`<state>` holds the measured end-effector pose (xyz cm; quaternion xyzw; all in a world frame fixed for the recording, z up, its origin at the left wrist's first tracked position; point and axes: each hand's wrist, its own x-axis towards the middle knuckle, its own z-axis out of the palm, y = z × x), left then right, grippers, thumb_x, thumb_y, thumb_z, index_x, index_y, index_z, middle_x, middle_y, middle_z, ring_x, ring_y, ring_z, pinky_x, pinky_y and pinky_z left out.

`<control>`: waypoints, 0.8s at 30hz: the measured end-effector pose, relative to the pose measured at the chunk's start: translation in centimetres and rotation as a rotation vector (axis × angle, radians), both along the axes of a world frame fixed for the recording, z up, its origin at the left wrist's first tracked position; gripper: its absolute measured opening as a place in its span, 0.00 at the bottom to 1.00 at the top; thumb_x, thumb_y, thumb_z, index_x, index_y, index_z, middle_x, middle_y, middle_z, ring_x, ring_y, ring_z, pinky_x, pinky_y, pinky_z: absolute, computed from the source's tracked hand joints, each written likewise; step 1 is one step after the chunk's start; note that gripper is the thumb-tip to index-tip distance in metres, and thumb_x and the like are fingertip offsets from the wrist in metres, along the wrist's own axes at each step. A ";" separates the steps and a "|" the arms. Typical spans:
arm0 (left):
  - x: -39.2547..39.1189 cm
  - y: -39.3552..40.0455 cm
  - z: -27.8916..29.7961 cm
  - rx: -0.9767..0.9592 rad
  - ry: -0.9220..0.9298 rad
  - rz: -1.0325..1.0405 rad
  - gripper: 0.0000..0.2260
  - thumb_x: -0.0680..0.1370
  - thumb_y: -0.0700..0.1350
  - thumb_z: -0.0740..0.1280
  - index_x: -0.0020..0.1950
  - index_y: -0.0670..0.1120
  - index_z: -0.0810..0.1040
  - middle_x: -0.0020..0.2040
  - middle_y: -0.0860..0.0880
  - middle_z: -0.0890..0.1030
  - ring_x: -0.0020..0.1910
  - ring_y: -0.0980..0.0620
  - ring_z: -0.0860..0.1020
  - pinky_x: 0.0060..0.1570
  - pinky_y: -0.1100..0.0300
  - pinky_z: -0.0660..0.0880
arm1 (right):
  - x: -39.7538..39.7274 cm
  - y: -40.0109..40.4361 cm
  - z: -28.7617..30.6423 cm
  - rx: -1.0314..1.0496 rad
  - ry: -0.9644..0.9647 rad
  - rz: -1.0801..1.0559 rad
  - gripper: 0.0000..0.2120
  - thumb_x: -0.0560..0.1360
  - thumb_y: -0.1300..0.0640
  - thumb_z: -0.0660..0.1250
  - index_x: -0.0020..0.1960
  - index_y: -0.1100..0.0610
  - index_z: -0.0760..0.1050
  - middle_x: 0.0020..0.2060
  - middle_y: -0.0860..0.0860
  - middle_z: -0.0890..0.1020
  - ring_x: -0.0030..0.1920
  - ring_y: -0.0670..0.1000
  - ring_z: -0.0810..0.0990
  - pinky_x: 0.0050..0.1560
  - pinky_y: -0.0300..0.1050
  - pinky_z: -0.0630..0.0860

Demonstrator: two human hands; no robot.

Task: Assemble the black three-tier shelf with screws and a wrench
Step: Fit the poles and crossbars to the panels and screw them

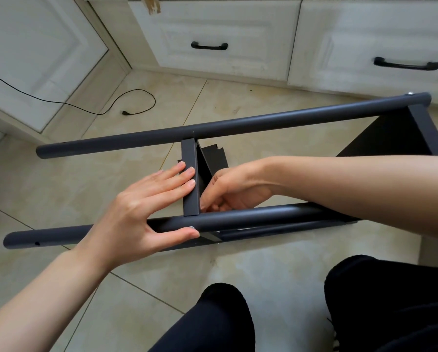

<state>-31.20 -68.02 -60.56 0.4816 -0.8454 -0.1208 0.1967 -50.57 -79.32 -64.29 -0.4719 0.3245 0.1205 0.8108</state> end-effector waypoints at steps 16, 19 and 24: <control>0.0 0.0 0.0 0.006 -0.003 0.005 0.32 0.73 0.58 0.75 0.69 0.39 0.76 0.72 0.45 0.74 0.75 0.47 0.70 0.68 0.39 0.72 | 0.2 0.2 -0.1 0.044 -0.028 -0.025 0.04 0.80 0.65 0.62 0.49 0.63 0.75 0.38 0.56 0.74 0.39 0.51 0.74 0.49 0.43 0.72; 0.0 0.0 0.0 0.006 -0.004 0.004 0.32 0.73 0.58 0.75 0.69 0.40 0.76 0.72 0.45 0.74 0.75 0.47 0.70 0.68 0.39 0.72 | 0.1 0.2 -0.2 0.048 -0.026 0.008 0.06 0.80 0.64 0.61 0.48 0.63 0.75 0.39 0.57 0.77 0.40 0.52 0.76 0.51 0.44 0.72; 0.0 0.0 0.0 0.001 -0.005 0.005 0.32 0.73 0.58 0.74 0.69 0.40 0.76 0.72 0.46 0.74 0.75 0.47 0.70 0.69 0.39 0.71 | 0.1 0.3 -0.2 0.035 -0.023 0.075 0.12 0.81 0.62 0.59 0.43 0.61 0.77 0.32 0.53 0.80 0.37 0.51 0.76 0.49 0.49 0.70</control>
